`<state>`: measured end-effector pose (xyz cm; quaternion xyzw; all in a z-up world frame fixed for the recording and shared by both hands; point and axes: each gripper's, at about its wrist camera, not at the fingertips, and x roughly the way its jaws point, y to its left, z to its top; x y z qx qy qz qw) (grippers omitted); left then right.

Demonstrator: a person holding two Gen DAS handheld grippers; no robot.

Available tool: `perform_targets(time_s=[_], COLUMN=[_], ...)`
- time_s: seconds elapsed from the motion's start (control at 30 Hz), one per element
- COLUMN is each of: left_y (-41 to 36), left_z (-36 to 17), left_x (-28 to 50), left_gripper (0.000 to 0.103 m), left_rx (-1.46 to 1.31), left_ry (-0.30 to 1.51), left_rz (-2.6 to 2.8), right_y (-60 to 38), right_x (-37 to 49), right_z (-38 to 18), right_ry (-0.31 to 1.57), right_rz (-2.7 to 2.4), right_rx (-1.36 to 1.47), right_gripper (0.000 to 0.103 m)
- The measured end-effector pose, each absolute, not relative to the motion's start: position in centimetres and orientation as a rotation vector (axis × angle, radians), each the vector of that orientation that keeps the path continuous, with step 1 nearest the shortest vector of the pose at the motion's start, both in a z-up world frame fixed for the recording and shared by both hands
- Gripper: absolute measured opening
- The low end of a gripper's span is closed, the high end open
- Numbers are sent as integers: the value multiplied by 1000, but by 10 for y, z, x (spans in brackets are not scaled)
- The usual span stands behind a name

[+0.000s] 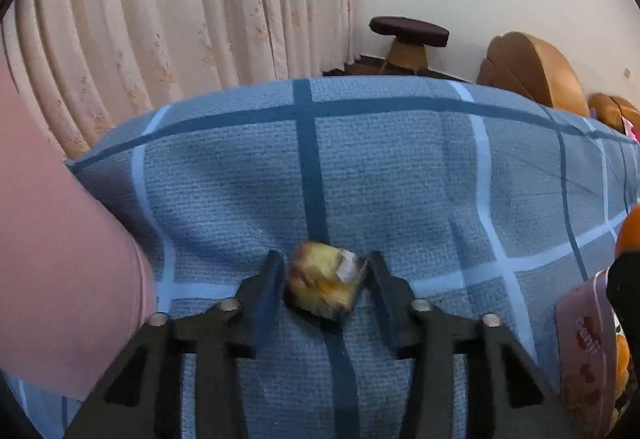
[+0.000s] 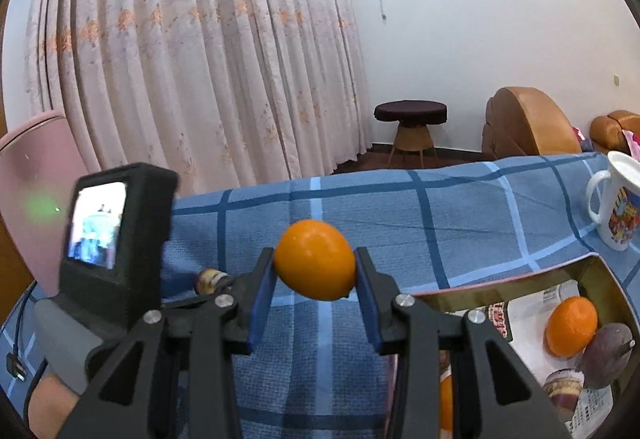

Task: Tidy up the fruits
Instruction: 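Grasp the orange on the cloth with the right gripper while the left grasps the cut slice, then carry the orange in the right gripper while the left carries the slice toward the tin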

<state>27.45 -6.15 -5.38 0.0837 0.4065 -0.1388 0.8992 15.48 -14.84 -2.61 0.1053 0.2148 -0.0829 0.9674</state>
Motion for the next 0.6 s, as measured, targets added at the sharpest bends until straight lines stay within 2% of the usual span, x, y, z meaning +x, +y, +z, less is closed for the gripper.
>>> perform_targets(time_s=[0.13, 0.43, 0.6], left_y=[-55, -24, 5], left_z=[-51, -31, -28], left_x=[267, 204, 187], left_gripper=[43, 43, 43], left_rx=[146, 225, 169], left_ry=[824, 613, 587], left_rz=[-288, -71, -1], right_y=[-148, -131, -122], right_x=[156, 155, 151], right_z=[-26, -27, -27], right_ry=[431, 428, 412], right_rz=[-172, -105, -83], right_rx=[210, 160, 130], right_gripper=[42, 42, 42])
